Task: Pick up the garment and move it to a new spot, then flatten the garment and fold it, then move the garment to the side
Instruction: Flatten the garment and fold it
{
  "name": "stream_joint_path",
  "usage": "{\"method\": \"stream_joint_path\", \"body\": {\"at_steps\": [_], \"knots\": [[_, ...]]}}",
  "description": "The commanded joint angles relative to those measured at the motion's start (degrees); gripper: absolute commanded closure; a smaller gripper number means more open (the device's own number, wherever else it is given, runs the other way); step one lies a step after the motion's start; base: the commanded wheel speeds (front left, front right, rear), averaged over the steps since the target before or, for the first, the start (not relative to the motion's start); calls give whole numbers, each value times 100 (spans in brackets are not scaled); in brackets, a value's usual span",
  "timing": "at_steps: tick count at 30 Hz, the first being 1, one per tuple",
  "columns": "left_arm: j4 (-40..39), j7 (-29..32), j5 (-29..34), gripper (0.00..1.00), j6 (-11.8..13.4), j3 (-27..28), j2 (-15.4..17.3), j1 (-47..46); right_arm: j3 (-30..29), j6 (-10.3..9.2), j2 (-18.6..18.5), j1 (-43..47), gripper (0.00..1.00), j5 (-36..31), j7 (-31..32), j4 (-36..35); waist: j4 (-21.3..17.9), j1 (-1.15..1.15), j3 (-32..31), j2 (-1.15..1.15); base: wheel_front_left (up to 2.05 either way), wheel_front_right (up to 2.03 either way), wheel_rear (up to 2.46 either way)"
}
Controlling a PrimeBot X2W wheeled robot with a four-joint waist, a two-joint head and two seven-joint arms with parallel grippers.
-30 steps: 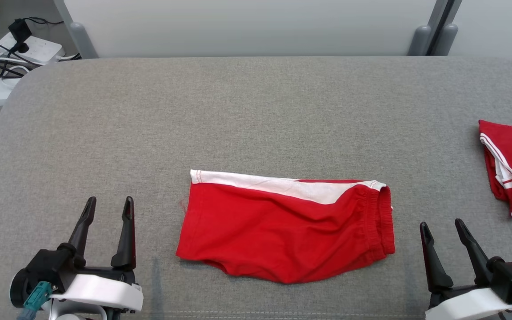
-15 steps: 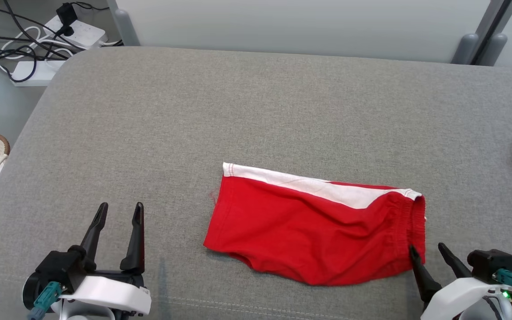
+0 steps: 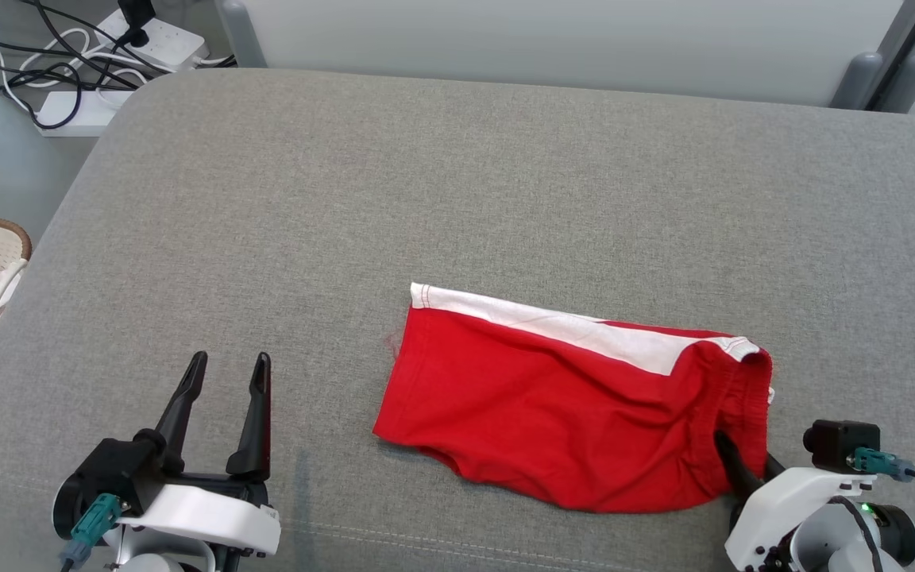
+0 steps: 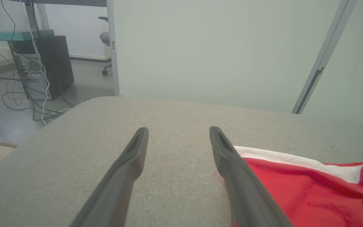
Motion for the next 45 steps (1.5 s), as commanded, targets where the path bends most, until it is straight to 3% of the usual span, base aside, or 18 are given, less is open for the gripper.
{"method": "stream_joint_path", "body": {"at_steps": [1, 7, 12, 17, 23, 32, 36, 45], "knots": [[-117, -34, 76, 0, -38, 211, 36, -313, 194, 8, -40, -178, 100, 150, 29, -14, -11, 0, 14, 0, 0, 0, 0], [-122, -34, 109, 0, -110, 272, -8, -354, 175, 8, -196, -200, 100, 569, -103, 182, -99, 0, 61, 0, 0, 0, 0], [-78, -34, 100, 0, -161, 355, -47, -353, -198, 8, -449, -116, 100, 869, -267, 287, -277, 0, 104, 0, 0, 0, 0], [-82, -34, 129, 0, -187, 411, -50, -371, -187, 8, -413, -208, 100, 1095, -224, 141, -426, 0, 140, 0, 0, 0, 0], [-40, -34, 157, 0, -231, 447, -47, -462, 319, 8, -129, -131, 100, 1844, 444, -1336, -548, 0, 158, 0, 0, 0, 0], [-40, -34, 240, 0, -268, 404, -56, -571, 1069, 8, 260, -279, 100, 1753, 902, -2673, -521, 0, 238, 0, 0, 0, 0], [-8, -34, 261, 0, -294, 332, -69, -649, 1418, 8, 454, -602, 100, 1688, 873, -2494, -392, 0, 301, 0, 0, 0, 0], [79, -34, 270, 0, -339, 155, -132, -837, 2184, 8, 554, -1430, 100, 2100, 445, -1333, 32, 0, 461, 0, 0, 0, 0]]}}
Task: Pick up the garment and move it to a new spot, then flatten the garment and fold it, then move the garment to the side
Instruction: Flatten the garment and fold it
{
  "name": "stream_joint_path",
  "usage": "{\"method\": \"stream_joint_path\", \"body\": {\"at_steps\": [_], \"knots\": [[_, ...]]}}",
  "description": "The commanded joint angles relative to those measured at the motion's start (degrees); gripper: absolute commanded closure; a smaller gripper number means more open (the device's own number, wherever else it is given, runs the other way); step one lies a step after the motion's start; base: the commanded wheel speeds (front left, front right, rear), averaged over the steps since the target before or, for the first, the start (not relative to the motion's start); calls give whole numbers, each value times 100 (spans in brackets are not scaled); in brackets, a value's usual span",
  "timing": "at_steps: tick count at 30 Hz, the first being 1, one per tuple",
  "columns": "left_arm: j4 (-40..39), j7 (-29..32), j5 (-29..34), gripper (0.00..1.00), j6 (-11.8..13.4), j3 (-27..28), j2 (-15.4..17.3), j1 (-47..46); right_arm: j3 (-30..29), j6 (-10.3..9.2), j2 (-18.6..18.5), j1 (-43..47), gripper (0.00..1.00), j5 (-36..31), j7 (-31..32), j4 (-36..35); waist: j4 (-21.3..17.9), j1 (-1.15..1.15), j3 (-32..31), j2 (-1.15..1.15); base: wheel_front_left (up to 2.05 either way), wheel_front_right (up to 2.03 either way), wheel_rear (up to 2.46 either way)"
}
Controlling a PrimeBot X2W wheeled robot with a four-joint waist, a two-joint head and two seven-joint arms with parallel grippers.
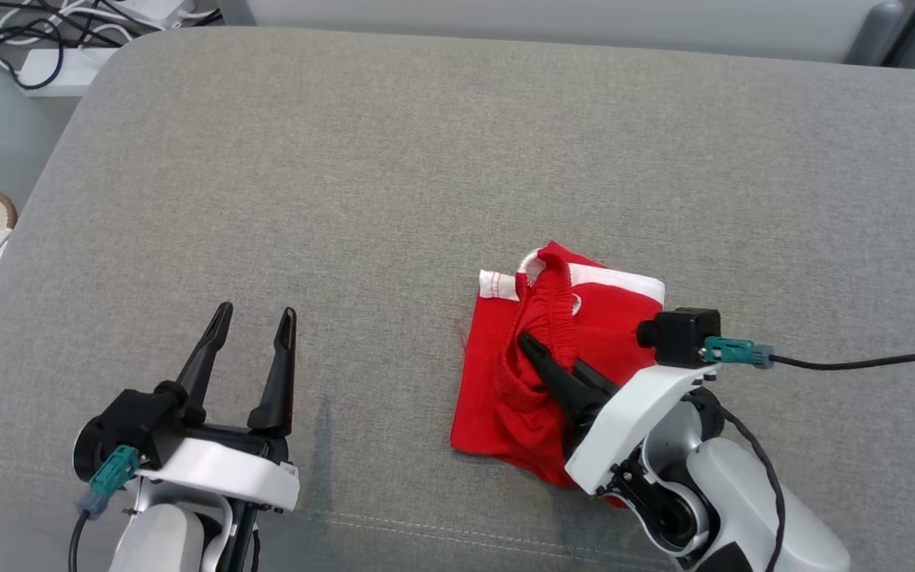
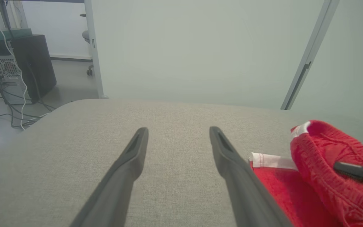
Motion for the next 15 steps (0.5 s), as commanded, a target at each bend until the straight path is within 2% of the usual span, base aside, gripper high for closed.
{"method": "stream_joint_path", "body": {"at_steps": [1, 3, 4, 5, 6, 12, 15], "knots": [[-137, -34, 28, 0, -40, 168, 55, -300, 176, 9, 102, -190, 100, 93, -117, 0, 81, 0, 52, 0, 0, 0, 0], [-120, -34, 27, 0, -44, 166, 47, -327, 362, 9, 103, -329, 100, 190, -194, 248, 110, 0, 65, 0, 0, 0, 0], [-115, -34, 25, 0, -46, 171, 42, -336, 448, 9, 103, -379, 70, 304, -222, 346, 117, 0, 76, 0, 0, 0, 0], [-106, -34, 24, 0, -48, 175, 38, -344, 535, 9, 103, -444, 5, 357, -238, 467, 118, 0, 83, 0, 0, 0, 0], [-98, -34, 25, 0, -50, 179, 34, -352, 632, 9, 104, -514, 0, 402, -295, 532, 117, 0, 89, 0, 0, 0, 0], [-77, -34, 37, 0, -59, 226, 21, -390, 1134, 9, 104, -769, 0, 798, -539, 469, 17, 0, 121, 0, 0, 0, 0], [-63, -34, 46, 0, -63, 249, 21, -394, 1127, 9, 92, -786, 0, 770, -770, 210, -61, 0, 119, 0, 0, 0, 0]]}}
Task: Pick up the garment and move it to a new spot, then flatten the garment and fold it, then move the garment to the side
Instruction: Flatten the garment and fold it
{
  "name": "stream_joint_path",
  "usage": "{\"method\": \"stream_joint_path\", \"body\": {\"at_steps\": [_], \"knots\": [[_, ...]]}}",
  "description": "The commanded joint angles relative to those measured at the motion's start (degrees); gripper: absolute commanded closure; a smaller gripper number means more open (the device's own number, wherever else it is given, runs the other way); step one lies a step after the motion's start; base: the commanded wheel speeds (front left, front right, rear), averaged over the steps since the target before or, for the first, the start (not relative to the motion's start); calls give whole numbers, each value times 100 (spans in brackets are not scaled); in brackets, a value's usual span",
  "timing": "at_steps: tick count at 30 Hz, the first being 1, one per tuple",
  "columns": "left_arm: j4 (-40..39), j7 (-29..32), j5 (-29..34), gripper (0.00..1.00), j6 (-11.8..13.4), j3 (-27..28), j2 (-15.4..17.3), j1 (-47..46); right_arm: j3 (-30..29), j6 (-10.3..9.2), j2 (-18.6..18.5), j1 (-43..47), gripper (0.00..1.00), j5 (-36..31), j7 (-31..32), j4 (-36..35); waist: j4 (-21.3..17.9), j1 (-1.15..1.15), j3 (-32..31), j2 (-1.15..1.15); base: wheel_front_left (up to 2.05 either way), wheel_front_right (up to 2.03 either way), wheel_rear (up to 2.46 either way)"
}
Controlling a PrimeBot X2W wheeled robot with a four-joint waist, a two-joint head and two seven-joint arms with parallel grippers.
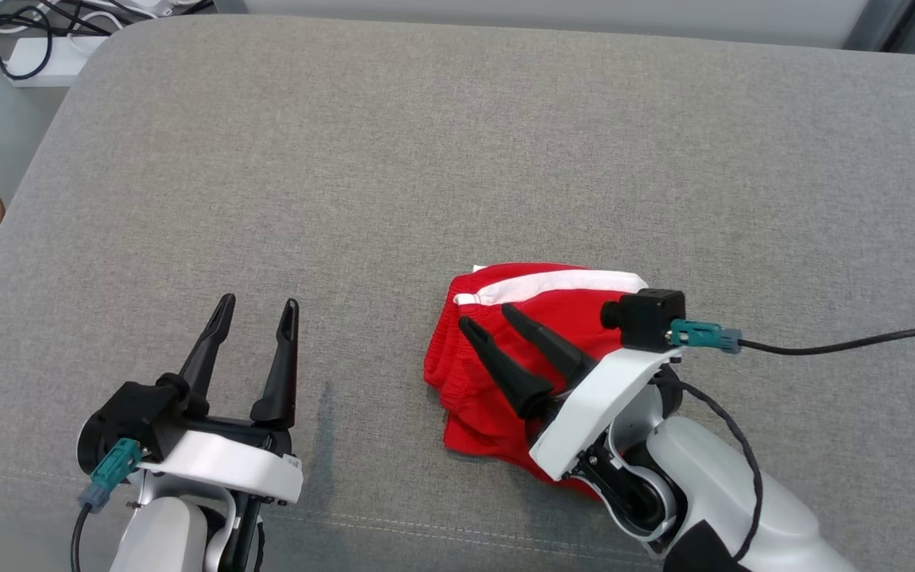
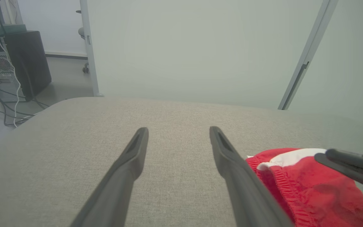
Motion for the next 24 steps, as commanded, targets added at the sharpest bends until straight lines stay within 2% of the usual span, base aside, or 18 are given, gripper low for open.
{"method": "stream_joint_path", "body": {"at_steps": [1, 3, 7, 8, 11, 14, 17, 24], "knots": [[-115, -34, 44, 0, -20, 218, 99, -253, -41, 9, 29, -36, 0, -66, -229, -291, -47, 0, -6, 0, 0, 0, 0], [-126, -34, 59, 0, -22, 237, 107, -248, -294, 9, -203, 84, 0, -219, -553, -529, -93, 0, -16, 0, 0, 0, 0], [-211, -34, 108, 0, -16, 330, 136, -204, -1048, 9, -783, 462, 0, -1074, -1059, -769, -226, 0, -41, 0, 0, 0, 0], [-211, -34, 108, 0, -16, 330, 136, -204, -1048, 9, -783, 462, 0, -1074, -1059, -769, -226, 0, -41, 0, 0, 0, 0], [-247, -34, 146, 0, -12, 386, 157, -156, -1730, 9, -1018, 878, 0, -1869, -1179, -921, -320, 0, -56, 0, 0, 0, 0], [-258, -34, 181, 0, -9, 422, 181, -128, -2328, 9, -1045, 1334, 0, -2496, -1211, -1087, -403, 0, -82, 0, 0, 0, 0], [-288, -34, 202, 0, 8, 464, 199, -100, -2825, 9, -913, 1752, 0, -3034, -1216, -1412, -488, 0, -114, 0, 0, 0, 0], [-332, -34, 221, 0, 57, 546, 256, 7, -3072, 9, -586, 2347, 0, -3569, -1218, -1789, -647, 0, -178, 0, 0, 0, 0]]}}
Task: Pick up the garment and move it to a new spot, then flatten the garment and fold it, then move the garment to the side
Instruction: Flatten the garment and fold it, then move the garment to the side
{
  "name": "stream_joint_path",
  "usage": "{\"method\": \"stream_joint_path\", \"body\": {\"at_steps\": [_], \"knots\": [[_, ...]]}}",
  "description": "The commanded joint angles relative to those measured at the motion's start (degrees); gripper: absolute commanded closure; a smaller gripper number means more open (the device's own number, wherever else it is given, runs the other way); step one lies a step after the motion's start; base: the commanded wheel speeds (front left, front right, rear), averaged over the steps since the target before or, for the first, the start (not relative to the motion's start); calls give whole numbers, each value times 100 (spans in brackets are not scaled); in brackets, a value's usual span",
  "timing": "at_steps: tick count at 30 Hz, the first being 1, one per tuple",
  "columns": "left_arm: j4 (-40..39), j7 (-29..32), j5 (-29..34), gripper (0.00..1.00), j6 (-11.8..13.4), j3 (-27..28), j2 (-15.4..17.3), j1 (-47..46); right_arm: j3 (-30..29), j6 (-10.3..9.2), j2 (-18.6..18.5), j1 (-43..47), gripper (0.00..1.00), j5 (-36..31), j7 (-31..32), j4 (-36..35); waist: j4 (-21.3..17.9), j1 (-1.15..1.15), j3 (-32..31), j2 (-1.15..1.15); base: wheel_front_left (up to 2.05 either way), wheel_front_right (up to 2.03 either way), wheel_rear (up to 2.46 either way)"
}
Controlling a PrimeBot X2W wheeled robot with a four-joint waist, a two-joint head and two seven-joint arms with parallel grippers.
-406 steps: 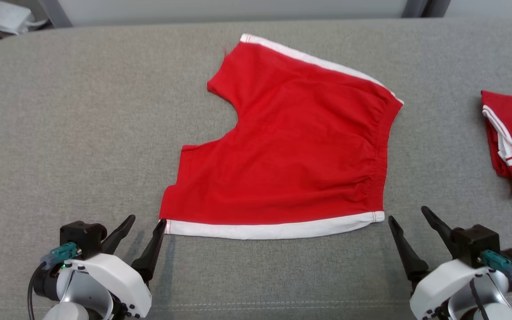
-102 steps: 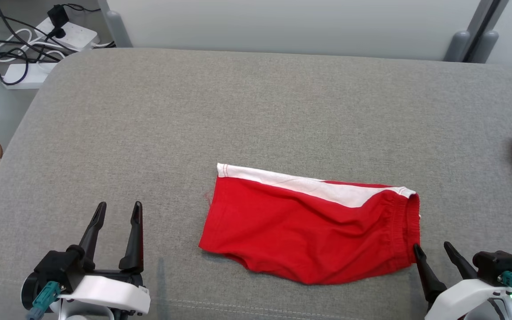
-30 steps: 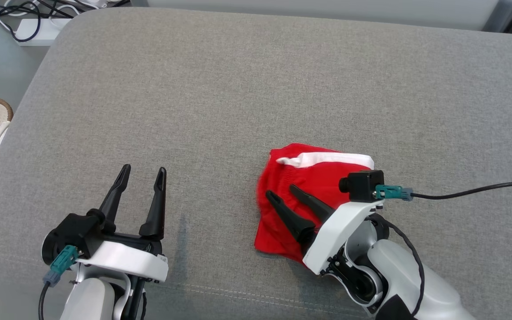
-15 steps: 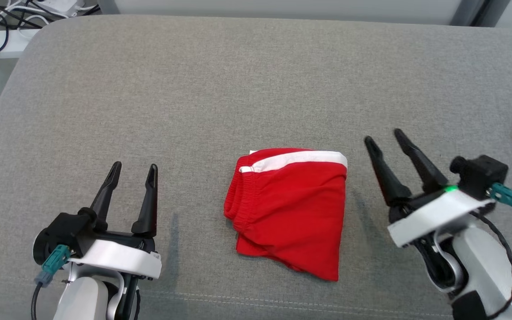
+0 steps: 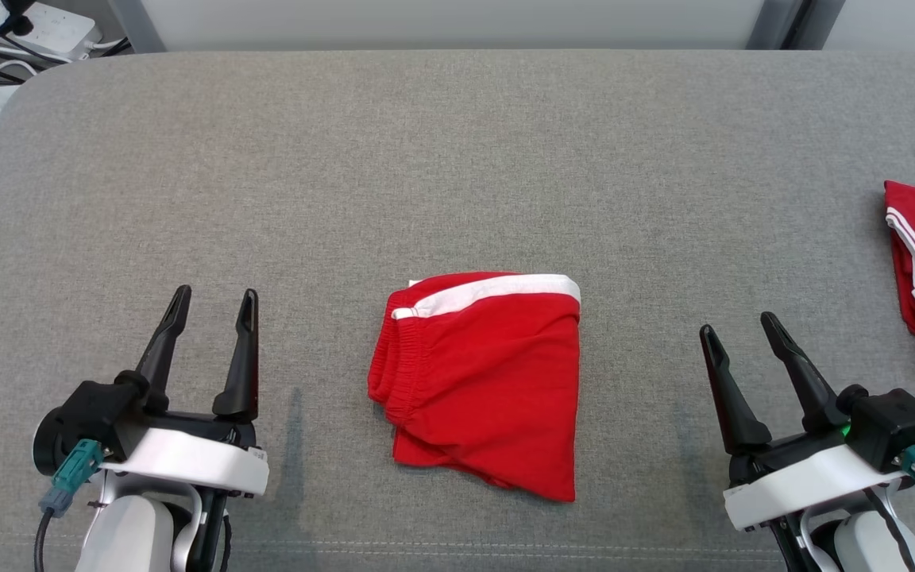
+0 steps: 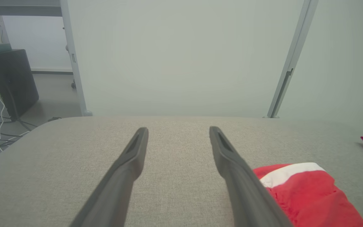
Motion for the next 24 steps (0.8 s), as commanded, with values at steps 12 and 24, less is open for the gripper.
{"method": "stream_joint_path", "body": {"at_steps": [12, 24], "knots": [[-140, -34, 44, 0, 66, 130, 157, -25, 450, 9, 162, -240, 0, 337, -76, 412, 147, 0, -67, 0, 0, 0, 0], [-49, -34, -45, 0, 35, -164, -9, -218, 2055, 9, -49, -1281, 0, 1949, 56, 2078, 760, 0, 91, 0, 0, 0, 0]]}}
